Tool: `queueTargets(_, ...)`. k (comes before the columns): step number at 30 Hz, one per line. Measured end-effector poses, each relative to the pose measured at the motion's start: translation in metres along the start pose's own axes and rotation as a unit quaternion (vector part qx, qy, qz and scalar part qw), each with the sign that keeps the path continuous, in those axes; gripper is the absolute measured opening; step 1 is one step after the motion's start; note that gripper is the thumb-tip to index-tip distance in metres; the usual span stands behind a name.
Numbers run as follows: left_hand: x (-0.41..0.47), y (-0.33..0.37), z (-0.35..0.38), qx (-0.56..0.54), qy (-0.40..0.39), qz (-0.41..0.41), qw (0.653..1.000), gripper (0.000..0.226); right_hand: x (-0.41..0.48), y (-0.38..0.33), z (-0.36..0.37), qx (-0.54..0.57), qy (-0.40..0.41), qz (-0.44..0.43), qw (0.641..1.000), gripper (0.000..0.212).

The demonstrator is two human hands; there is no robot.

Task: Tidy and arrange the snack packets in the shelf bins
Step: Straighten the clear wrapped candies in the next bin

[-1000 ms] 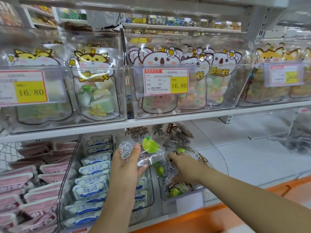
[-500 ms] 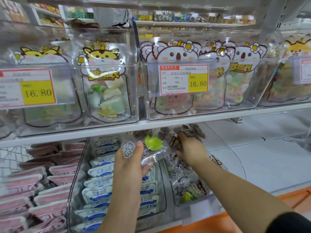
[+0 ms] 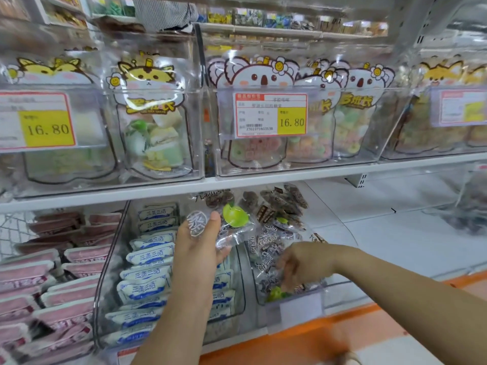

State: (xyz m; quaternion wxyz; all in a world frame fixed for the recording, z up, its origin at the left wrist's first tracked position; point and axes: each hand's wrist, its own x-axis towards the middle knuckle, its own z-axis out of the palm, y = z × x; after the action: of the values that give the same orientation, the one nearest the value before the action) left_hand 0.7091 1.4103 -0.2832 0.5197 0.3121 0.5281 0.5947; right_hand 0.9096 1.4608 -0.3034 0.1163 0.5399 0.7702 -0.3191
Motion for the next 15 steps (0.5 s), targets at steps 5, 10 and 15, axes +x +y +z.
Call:
queueTargets(5,-0.004,-0.003,0.003,0.007,-0.009,-0.004,1.000,0.078,0.021,-0.020,0.010,-0.158,-0.024,0.037,0.986,0.080)
queueTargets(10,-0.004,0.005,0.000,0.005,0.001,-0.004,1.000,0.078,0.021,-0.030,0.015,-0.207,-0.048,0.047,0.976,0.056)
queueTargets(15,-0.006,0.009,-0.004,-0.004,0.004,-0.006,1.000,0.080,0.021,-0.028,0.020,-0.211,0.004,0.071,0.975,0.031)
